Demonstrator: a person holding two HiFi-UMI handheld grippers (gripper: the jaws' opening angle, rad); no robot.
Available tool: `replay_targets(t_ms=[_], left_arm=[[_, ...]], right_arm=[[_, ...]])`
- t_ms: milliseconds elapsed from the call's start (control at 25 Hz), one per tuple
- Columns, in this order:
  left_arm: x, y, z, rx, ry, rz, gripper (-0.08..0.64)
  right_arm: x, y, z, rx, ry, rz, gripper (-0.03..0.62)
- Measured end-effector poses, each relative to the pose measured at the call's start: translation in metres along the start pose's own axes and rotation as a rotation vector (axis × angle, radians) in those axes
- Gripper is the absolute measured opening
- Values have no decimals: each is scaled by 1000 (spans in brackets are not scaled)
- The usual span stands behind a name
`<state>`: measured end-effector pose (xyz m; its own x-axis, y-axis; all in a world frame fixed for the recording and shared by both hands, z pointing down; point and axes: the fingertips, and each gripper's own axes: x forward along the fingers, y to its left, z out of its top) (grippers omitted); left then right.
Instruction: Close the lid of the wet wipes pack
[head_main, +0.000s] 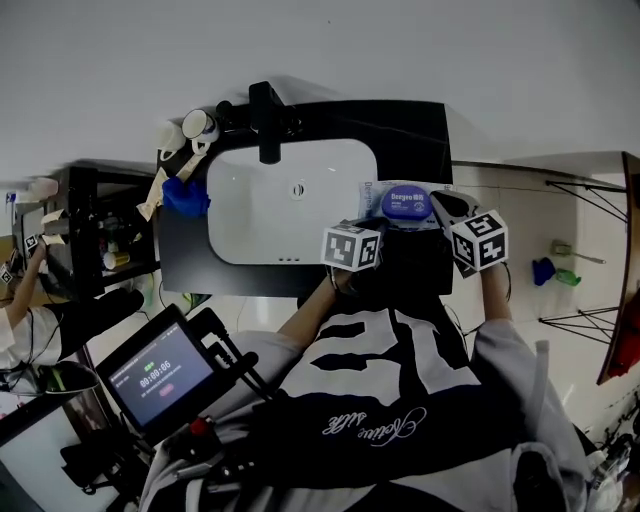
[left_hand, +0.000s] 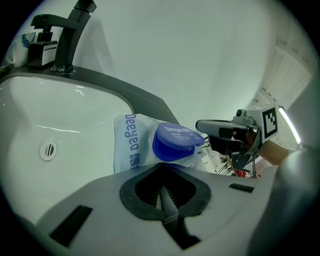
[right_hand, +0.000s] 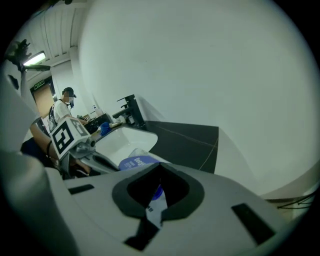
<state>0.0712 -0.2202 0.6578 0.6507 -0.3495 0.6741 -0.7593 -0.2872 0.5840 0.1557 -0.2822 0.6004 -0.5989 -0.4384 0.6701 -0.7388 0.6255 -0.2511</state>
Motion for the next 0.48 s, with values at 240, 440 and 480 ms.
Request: replay_targets(t_ms=[240, 440, 480], left_arm=[[-10, -25, 1, 20, -9, -36, -2], [-18, -29, 4, 8, -20, -63, -2], [-21, -29, 5, 11, -25, -64, -2]], right_arm=[[-12, 36, -23, -62, 109, 3, -2], [-6, 52, -24, -215, 217, -112, -2], [-6, 53, -24, -230, 223, -134, -2]])
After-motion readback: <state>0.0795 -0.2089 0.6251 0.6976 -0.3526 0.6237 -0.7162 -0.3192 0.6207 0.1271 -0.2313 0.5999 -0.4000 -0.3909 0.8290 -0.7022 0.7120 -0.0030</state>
